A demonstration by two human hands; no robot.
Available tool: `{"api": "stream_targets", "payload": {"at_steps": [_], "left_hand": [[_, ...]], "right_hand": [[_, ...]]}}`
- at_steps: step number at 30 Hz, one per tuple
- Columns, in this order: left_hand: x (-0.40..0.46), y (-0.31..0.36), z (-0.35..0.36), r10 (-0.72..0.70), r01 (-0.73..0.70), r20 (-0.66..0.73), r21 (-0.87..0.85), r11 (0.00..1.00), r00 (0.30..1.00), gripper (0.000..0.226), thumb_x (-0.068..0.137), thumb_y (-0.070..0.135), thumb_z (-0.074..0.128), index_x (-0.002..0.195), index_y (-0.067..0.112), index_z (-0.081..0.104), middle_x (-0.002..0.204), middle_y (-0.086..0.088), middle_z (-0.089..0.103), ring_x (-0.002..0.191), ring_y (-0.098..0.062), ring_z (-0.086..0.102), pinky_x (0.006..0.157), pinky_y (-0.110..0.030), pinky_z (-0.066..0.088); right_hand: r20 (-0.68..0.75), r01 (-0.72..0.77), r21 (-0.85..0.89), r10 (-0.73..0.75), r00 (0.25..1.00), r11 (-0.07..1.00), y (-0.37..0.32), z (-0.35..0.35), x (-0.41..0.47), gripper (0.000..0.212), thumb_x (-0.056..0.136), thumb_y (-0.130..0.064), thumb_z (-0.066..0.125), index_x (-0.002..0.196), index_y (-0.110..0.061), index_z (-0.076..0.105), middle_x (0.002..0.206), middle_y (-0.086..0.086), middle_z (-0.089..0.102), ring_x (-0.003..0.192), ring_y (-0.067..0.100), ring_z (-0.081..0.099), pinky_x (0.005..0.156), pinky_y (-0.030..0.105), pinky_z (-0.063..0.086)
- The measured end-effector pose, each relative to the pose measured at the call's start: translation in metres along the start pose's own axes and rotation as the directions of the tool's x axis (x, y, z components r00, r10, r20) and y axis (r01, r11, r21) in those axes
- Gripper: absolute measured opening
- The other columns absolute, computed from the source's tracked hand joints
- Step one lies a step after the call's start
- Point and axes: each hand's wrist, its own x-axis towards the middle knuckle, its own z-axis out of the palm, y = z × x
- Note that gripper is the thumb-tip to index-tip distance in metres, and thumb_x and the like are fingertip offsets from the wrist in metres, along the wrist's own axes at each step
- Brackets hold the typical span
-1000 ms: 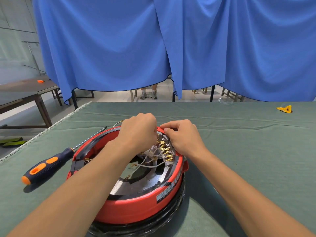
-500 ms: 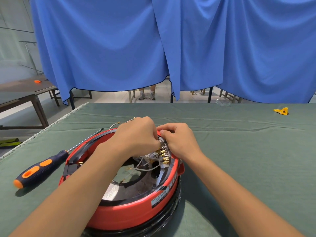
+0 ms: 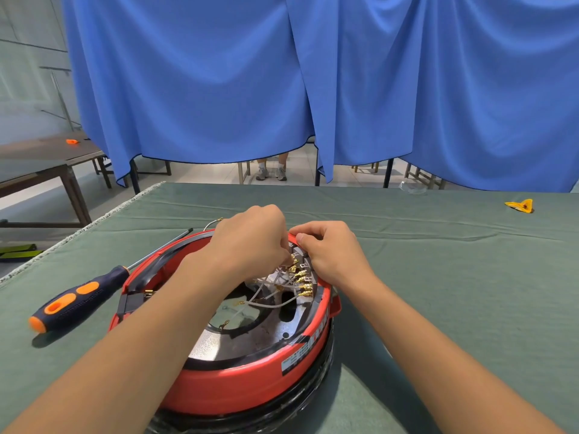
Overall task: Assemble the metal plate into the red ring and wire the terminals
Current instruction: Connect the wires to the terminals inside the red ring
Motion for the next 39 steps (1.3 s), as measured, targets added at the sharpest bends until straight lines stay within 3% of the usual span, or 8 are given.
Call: {"api": "stream_targets", "payload": {"at_steps": [15,22,26,34,39], "left_hand": [[-0.0026,0.0041,0.0002,-0.038,0.039,-0.013,0.029,0.999,0.999,0.009,0.088,0.025,0.064,0.088,0.018,0.070,0.074,0.000,0.064,0.076,-0.022,0.063,0.061,-0.030,0.041],[-0.0031,0.0013,-0.0001,-0.028,0.028,-0.004,0.039,0.999,1.000,0.004,0.085,0.025,0.068,0.084,0.022,0.071,0.069,0.004,0.061,0.075,-0.022,0.064,0.058,-0.029,0.039],[-0.0024,-0.0026,-0.0032,-0.027,0.027,0.030,0.017,0.999,0.999,0.007,0.082,0.028,0.073,0.074,0.029,0.072,0.064,0.009,0.063,0.074,-0.019,0.064,0.062,-0.030,0.047],[-0.0031,-0.0018,-0.0050,-0.043,0.044,0.044,-0.015,0.999,0.998,0.007,0.082,0.030,0.071,0.081,0.024,0.075,0.062,0.006,0.067,0.056,-0.011,0.060,0.059,-0.027,0.047],[-0.0039,-0.0002,-0.0051,-0.045,0.046,0.043,-0.019,0.999,0.998,0.007,0.083,0.025,0.070,0.082,0.021,0.075,0.064,0.004,0.068,0.053,-0.012,0.059,0.059,-0.029,0.050]], "right_hand": [[-0.005,0.001,0.019,-0.001,1.000,1.000,0.0010,-0.0001,-0.0005,0.024,0.094,-0.015,0.052,0.105,-0.016,0.073,0.100,-0.003,0.071,0.091,0.011,0.063,0.078,0.024,0.047],[0.000,-0.008,0.024,0.008,1.000,1.000,0.0004,0.0001,-0.0018,0.023,0.094,-0.014,0.052,0.105,-0.016,0.073,0.100,-0.001,0.072,0.094,0.014,0.064,0.084,0.031,0.051],[0.002,-0.015,0.031,0.015,1.000,0.999,-0.0001,-0.0003,-0.0025,0.023,0.094,-0.015,0.053,0.105,-0.015,0.073,0.099,0.000,0.072,0.092,0.014,0.065,0.085,0.035,0.052],[0.001,-0.018,0.026,0.018,1.000,0.999,-0.0015,-0.0006,-0.0034,0.023,0.093,-0.015,0.053,0.105,-0.015,0.072,0.098,0.000,0.072,0.091,0.015,0.065,0.086,0.037,0.052],[0.001,-0.015,0.027,0.015,1.000,1.000,-0.0024,-0.0011,-0.0043,0.023,0.094,-0.015,0.052,0.106,-0.015,0.072,0.099,-0.001,0.071,0.094,0.015,0.064,0.086,0.036,0.052]]}}
